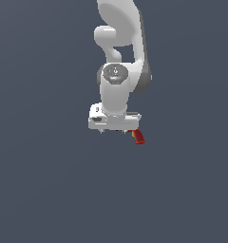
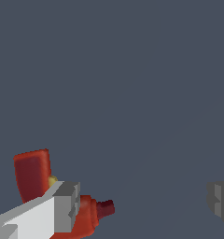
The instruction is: Pick up the object and move it to a goal position.
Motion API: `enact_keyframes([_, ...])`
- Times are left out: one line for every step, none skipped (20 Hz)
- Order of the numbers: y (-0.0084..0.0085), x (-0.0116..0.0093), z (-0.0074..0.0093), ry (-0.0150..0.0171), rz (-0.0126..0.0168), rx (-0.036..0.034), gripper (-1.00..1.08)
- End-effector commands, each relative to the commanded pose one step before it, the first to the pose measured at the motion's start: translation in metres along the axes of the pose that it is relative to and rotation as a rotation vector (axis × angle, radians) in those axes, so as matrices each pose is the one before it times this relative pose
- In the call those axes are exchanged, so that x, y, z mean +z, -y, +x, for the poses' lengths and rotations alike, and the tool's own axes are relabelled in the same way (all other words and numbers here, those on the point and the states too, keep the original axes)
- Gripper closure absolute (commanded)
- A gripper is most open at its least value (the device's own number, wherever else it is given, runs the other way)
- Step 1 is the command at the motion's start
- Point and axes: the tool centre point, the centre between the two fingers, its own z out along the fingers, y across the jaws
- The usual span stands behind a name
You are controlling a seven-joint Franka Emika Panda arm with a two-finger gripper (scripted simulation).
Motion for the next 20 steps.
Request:
enact_keyframes([-0.00001, 0.00000, 0.00000, 0.00000, 0.00000, 0.00000, -1.00])
enact_keyframes([-0.00041, -0.00003, -0.00004, 0.00000, 0.00000, 0.00000, -1.00])
enact_keyframes([-0.00079, 0.00036, 0.00001, 0.00074, -0.00014, -0.00063, -1.00])
enact_keyframes([-0.00144, 0.00053, 0.00000, 0.00112, -0.00021, -0.00078, -1.00])
enact_keyframes([-0.00226, 0.00060, -0.00001, 0.00139, -0.00029, -0.00061, -1.00])
enact_keyframes([-0.00252, 0.00041, 0.00000, 0.00116, -0.00030, 0.00008, -1.00])
enact_keyframes([-0.00221, 0.00029, 0.00008, 0.00095, -0.00033, 0.00095, -1.00])
enact_keyframes([-0.00173, -0.00006, 0.00009, 0.00032, -0.00023, 0.00149, -1.00])
enact_keyframes([-0.00125, -0.00022, 0.00013, -0.00002, -0.00020, 0.00206, -1.00])
enact_keyframes([-0.00015, -0.00019, 0.00005, -0.00023, -0.00004, 0.00095, -1.00])
enact_keyframes([0.00082, 0.00026, -0.00011, 0.00017, 0.00014, -0.00181, -1.00])
enact_keyframes([0.00118, 0.00064, -0.00023, 0.00062, 0.00023, -0.00379, -1.00])
enact_keyframes([0.00161, 0.00104, -0.00036, 0.00109, 0.00034, -0.00587, -1.00])
enact_keyframes([0.00210, 0.00145, -0.00049, 0.00155, 0.00046, -0.00807, -1.00])
enact_keyframes([0.00269, 0.00188, -0.00063, 0.00200, 0.00061, -0.01042, -1.00])
enact_keyframes([0.00343, 0.00232, -0.00076, 0.00245, 0.00080, -0.01298, -1.00])
enact_keyframes([0.00426, 0.00279, -0.00090, 0.00292, 0.00101, -0.01576, -1.00])
enact_keyframes([0.00494, 0.00324, -0.00101, 0.00338, 0.00123, -0.01829, -1.00])
enact_keyframes([0.00558, 0.00367, -0.00110, 0.00383, 0.00146, -0.02075, -1.00])
enact_keyframes([0.00630, 0.00412, -0.00117, 0.00427, 0.00173, -0.02334, -1.00])
